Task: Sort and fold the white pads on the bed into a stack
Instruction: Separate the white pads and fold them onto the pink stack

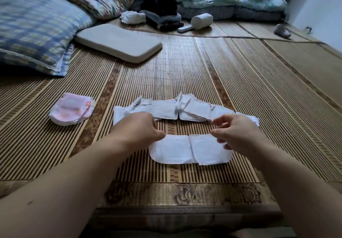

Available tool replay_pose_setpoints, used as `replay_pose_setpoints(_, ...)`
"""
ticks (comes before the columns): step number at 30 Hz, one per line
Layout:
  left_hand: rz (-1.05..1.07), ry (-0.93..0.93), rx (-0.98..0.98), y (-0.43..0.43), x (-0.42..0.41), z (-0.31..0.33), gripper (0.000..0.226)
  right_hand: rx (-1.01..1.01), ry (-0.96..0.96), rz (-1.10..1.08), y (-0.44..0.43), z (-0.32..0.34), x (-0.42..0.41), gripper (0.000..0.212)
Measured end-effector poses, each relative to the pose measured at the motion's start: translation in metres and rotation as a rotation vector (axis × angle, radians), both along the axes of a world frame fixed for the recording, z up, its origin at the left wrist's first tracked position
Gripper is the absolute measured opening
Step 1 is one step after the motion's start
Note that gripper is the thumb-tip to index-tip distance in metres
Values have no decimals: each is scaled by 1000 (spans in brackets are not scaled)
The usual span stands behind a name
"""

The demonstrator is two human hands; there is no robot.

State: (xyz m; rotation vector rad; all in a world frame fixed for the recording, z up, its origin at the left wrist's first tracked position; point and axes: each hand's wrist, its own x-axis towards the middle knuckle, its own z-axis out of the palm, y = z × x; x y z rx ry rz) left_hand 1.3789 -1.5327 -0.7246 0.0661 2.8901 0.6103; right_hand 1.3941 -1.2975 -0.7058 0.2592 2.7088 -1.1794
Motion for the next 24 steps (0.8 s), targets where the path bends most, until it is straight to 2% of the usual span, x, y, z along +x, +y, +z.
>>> replay_pose_setpoints(3,-23,-112,-94,1,6,-6,41,339,-96,50,10,-1,1,44)
replay_pose_setpoints(5,-38,-101,-125,8,11,-11,41,439,-204,87,8,-3,4,48)
replay_pose_setpoints(11,-16,-73,-13,16,12,-14,37,431,-243,73,12,-8,0,40)
replay_pose_setpoints(14,27,-126,107,11,7,-14,37,332,-219,41,19,-10,-2,23)
replay_pose_setpoints(16,57,-179,218,5,4,-12,46,212,-199,3,23,-7,-3,18)
replay_pose_setpoints(17,75,-211,308,2,2,-11,44,136,-172,-22,24,-4,-4,17)
replay_pose_setpoints(20,158,-368,655,-1,3,-10,16,-177,-55,-86,20,7,-2,15)
replay_pose_setpoints(24,220,-500,902,2,10,-9,14,-345,26,22,-6,18,8,13)
